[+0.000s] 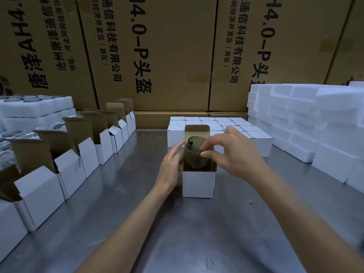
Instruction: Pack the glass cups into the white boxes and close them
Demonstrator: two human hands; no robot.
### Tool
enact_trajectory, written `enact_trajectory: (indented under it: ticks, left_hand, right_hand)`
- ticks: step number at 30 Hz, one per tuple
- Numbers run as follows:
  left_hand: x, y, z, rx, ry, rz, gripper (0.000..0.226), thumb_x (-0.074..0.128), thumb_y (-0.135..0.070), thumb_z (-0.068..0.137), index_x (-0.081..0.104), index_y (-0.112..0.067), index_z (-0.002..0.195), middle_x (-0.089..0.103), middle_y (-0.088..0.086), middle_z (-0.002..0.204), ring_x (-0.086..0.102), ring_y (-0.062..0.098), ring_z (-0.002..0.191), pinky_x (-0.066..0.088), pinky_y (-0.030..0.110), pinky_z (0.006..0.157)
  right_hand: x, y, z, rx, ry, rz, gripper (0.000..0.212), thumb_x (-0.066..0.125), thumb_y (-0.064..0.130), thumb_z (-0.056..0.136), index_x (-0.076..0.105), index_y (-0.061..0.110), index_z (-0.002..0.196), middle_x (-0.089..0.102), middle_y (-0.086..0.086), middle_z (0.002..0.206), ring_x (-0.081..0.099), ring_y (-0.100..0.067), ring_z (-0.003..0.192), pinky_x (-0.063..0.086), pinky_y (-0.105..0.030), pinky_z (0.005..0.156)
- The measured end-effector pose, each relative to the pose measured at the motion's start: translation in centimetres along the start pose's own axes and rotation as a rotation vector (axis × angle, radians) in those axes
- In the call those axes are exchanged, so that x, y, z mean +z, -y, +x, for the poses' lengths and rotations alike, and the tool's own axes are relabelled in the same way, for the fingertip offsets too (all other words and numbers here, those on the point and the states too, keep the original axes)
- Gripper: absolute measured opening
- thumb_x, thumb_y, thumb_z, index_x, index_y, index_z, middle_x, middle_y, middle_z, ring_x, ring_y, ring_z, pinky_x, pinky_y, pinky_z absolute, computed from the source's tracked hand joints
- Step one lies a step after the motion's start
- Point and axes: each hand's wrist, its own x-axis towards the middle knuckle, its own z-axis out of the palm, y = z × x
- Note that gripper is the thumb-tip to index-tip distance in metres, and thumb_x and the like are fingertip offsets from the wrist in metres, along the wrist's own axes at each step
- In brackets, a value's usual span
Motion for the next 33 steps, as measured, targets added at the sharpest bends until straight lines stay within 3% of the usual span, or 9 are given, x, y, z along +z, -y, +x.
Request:
enact_trajectory:
  ticks: [3,6,15,18,21,23,26,29,33]
  left_hand:
    - [0.0,-0.1,-0.2,-0.012,-0.020,0.003,0.064,0.035,-0.029,0.071,0.054,-0.031,0.133,0.057,-0.008,0.069,0.052,0.008,0.073,0.042,0.030,0.077]
    - [0.2,-0.1,-0.2,-0.017,-0.025,-0.008,0.065,0.035,-0.028,0.070,0.053,-0.034,0.132,0.059,-0.004,0.082,0.052,0.010,0.082,0.043,0.031,0.083]
    - [0.3,0.1,-0.2,0.021,-0.042,-0.017,0.064,0.034,-0.027,0.072,0.052,-0.030,0.134,0.054,-0.003,0.073,0.050,0.011,0.078,0.040,0.025,0.074]
    - [0.0,0.2,-0.3,0.060,-0.002,-0.025,0.061,0.033,-0.031,0.077,0.050,-0.032,0.136,0.050,0.005,0.080,0.047,0.013,0.082,0.039,0.024,0.076]
    - [-0.3,0.0,-0.3,0.056,-0.014,-0.136,0.051,0.032,-0.045,0.088,0.049,-0.033,0.135,0.063,-0.002,0.106,0.055,0.008,0.098,0.041,0.023,0.087]
    - [-0.7,-0.3,-0.2,0.018,-0.081,-0.232,0.036,0.033,-0.040,0.099,0.051,-0.034,0.129,0.066,-0.003,0.108,0.058,0.009,0.100,0.042,0.026,0.087]
    - [-1.6,-0.4,-0.1,-0.098,-0.058,-0.260,0.033,0.045,-0.026,0.096,0.053,-0.035,0.126,0.065,-0.004,0.117,0.061,0.013,0.104,0.043,0.035,0.096]
    - [-2.1,-0.1,-0.2,-0.244,0.121,-0.265,0.041,0.049,-0.020,0.093,0.053,-0.030,0.133,0.063,0.002,0.125,0.057,0.025,0.118,0.038,0.042,0.106]
    - [-1.5,0.2,-0.3,-0.249,0.275,-0.305,0.035,0.056,-0.018,0.091,0.058,-0.029,0.125,0.069,0.000,0.116,0.066,0.017,0.103,0.053,0.025,0.079]
  right_hand:
    - [1.6,-0.4,-0.3,0.015,0.066,-0.092,0.013,0.065,0.041,0.085,0.070,0.042,0.097,0.032,0.012,0.078,0.047,-0.013,0.084,0.029,-0.027,0.061]
    - [2.5,-0.5,-0.5,0.007,0.135,-0.131,0.018,0.063,0.043,0.086,0.069,0.045,0.103,0.027,0.013,0.077,0.039,-0.008,0.081,0.028,-0.026,0.062]
    - [3.0,-1.0,0.4,-0.053,0.307,-0.116,0.022,0.053,0.033,0.095,0.069,0.040,0.108,0.041,0.013,0.071,0.032,-0.011,0.091,0.030,-0.029,0.073]
    - [3.0,-1.2,0.6,0.028,0.232,0.116,0.024,0.048,0.031,0.098,0.069,0.033,0.109,0.062,0.010,0.090,0.037,-0.008,0.094,0.038,-0.028,0.078]
    - [2.7,-1.7,0.6,0.202,-0.043,0.533,0.026,0.042,0.022,0.101,0.066,0.029,0.108,0.061,0.016,0.105,0.051,0.002,0.093,0.039,-0.007,0.073]
    - [2.9,-2.4,0.4,0.382,-0.131,0.751,0.025,0.039,0.019,0.102,0.060,0.030,0.109,0.058,0.014,0.110,0.053,0.003,0.085,0.042,-0.008,0.067]
    - [3.5,-3.6,-0.2,0.635,-0.027,1.023,0.023,0.045,0.016,0.100,0.056,0.025,0.119,0.054,0.003,0.124,0.058,-0.008,0.085,0.049,-0.023,0.068]
    - [3.8,-4.3,-0.8,0.676,0.150,1.143,0.032,0.058,0.017,0.094,0.053,0.025,0.125,0.054,0.001,0.125,0.061,-0.012,0.091,0.051,-0.027,0.073]
    - [4.3,-4.5,-1.2,0.579,0.273,1.084,0.047,0.065,0.022,0.089,0.049,0.031,0.131,0.052,0.005,0.129,0.061,-0.011,0.103,0.051,-0.028,0.081]
